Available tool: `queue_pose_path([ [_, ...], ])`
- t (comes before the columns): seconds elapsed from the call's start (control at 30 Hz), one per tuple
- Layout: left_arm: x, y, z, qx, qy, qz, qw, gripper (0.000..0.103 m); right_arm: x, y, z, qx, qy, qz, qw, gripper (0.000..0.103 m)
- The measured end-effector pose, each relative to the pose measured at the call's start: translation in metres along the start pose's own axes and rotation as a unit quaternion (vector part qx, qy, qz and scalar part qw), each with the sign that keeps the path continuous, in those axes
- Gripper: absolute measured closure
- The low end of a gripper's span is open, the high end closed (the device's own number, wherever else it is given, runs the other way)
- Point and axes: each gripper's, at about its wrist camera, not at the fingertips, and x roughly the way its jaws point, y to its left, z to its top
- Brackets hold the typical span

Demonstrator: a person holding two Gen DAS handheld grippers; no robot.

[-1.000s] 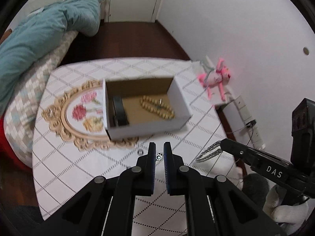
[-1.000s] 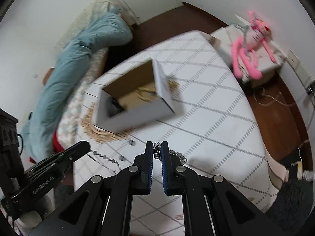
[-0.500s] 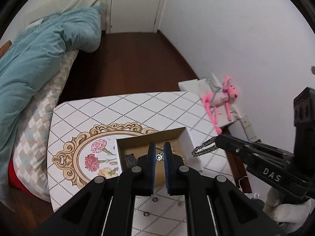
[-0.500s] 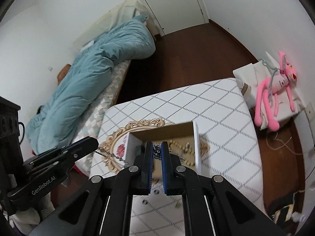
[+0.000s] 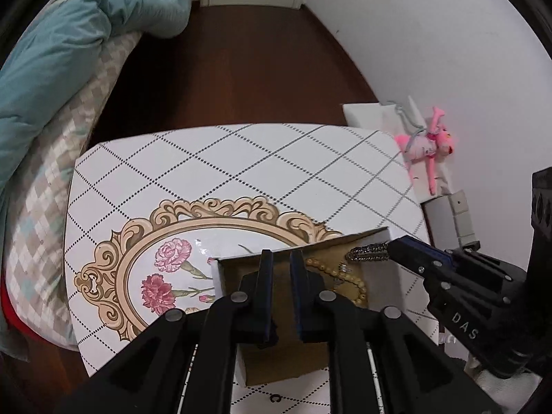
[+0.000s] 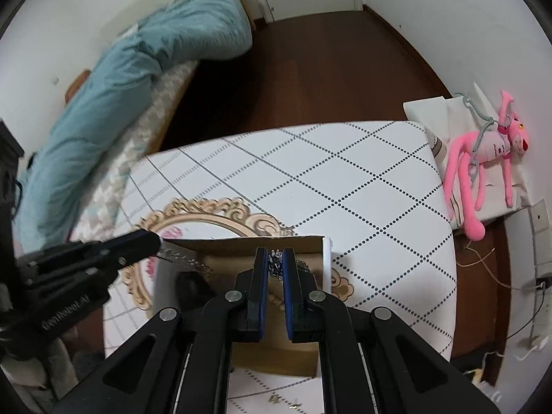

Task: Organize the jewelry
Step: 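Carry thin chain into box with left tool while right tool drops chain bracelet in, then open both tools and lift them away from the box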

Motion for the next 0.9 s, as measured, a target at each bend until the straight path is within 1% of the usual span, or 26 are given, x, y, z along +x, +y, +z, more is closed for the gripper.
queue_pose_path([
  [0.07, 0.004, 0.004, 0.002, -0.011, 0.007, 0.006, 0.9999, 0.091, 0.009, -0.002, 0.002, 0.0, 0.015, -0.006, 1.0, 0.094],
  [0.13, 0.004, 0.006, 0.0, -0.016, 0.004, 0.012, 0.9998, 0.076, 0.014, -0.005, 0.002, 0.002, 0.022, -0.016, 1.0, 0.094],
  [0.2, 0.001, 0.01, -0.003, -0.023, -0.01, 0.031, 0.9992, 0.035, 0.015, -0.005, 0.002, -0.001, 0.025, -0.026, 0.999, 0.094],
  [0.23, -0.002, 0.012, -0.005, -0.027, -0.018, 0.039, 0.9987, 0.03, 0.014, -0.005, 0.001, 0.0, 0.023, -0.029, 0.999, 0.093],
  [0.27, -0.004, 0.014, -0.006, -0.028, -0.024, 0.044, 0.9984, 0.028, 0.012, -0.006, 0.0, -0.002, 0.02, -0.033, 0.999, 0.09],
  [0.3, -0.005, 0.016, -0.008, -0.03, -0.029, 0.05, 0.9979, 0.028, 0.01, -0.006, 0.0, -0.004, 0.018, -0.036, 0.999, 0.08],
  [0.33, -0.005, 0.018, -0.011, -0.031, -0.032, 0.06, 0.9972, 0.028, 0.008, -0.005, -0.002, -0.006, 0.014, -0.042, 0.999, 0.073],
  [0.37, -0.005, 0.019, -0.014, -0.033, -0.034, 0.067, 0.9967, 0.027, 0.006, -0.005, -0.003, -0.007, 0.01, -0.044, 0.999, 0.059],
  [0.4, -0.005, 0.021, -0.016, -0.035, -0.036, 0.069, 0.9964, 0.024, 0.004, -0.006, -0.006, -0.009, 0.007, -0.05, 0.999, 0.052],
  [0.43, -0.005, 0.022, -0.02, -0.036, -0.042, 0.072, 0.9959, 0.022, 0.002, -0.005, -0.007, -0.01, 0.004, -0.055, 0.998, 0.049],
  [0.47, -0.005, 0.023, -0.025, -0.036, -0.046, 0.078, 0.9952, 0.019, 0.0, -0.006, -0.01, -0.012, 0.0, -0.062, 0.998, 0.048],
  [0.5, -0.005, 0.023, -0.027, -0.037, -0.049, 0.083, 0.9947, 0.016, -0.002, -0.006, -0.013, -0.015, -0.003, -0.069, 0.997, 0.044],
  [0.53, -0.005, 0.024, -0.032, -0.037, -0.052, 0.089, 0.994, 0.014, -0.003, -0.004, -0.017, -0.022, -0.007, -0.083, 0.996, 0.035],
  [0.57, -0.004, 0.025, -0.037, -0.038, -0.055, 0.095, 0.9932, 0.006, -0.004, -0.003, -0.021, -0.027, -0.01, -0.092, 0.995, 0.029],
  [0.6, -0.003, 0.024, -0.04, -0.037, -0.056, 0.099, 0.9928, 0.0, -0.004, -0.002, -0.027, -0.031, -0.012, -0.102, 0.994, 0.015],
  [0.63, -0.002, 0.024, -0.045, -0.036, -0.059, 0.103, 0.9923, 0.0, -0.004, -0.002, -0.03, -0.033, -0.013, -0.108, 0.994, 0.009],
  [0.7, 0.0, 0.023, -0.053, -0.029, -0.059, 0.116, 0.9911, 0.0, -0.004, -0.001, -0.04, -0.039, -0.015, -0.123, 0.992, 0.008],
  [0.77, 0.001, 0.021, -0.06, -0.024, -0.061, 0.124, 0.9901, 0.0, -0.003, -0.001, -0.048, -0.043, -0.012, -0.126, 0.991, 0.001],
  [0.9, 0.001, 0.019, -0.071, -0.024, -0.065, 0.127, 0.9895, 0.0, -0.002, 0.002, -0.062, -0.048, -0.014, -0.136, 0.989, 0.0],
])
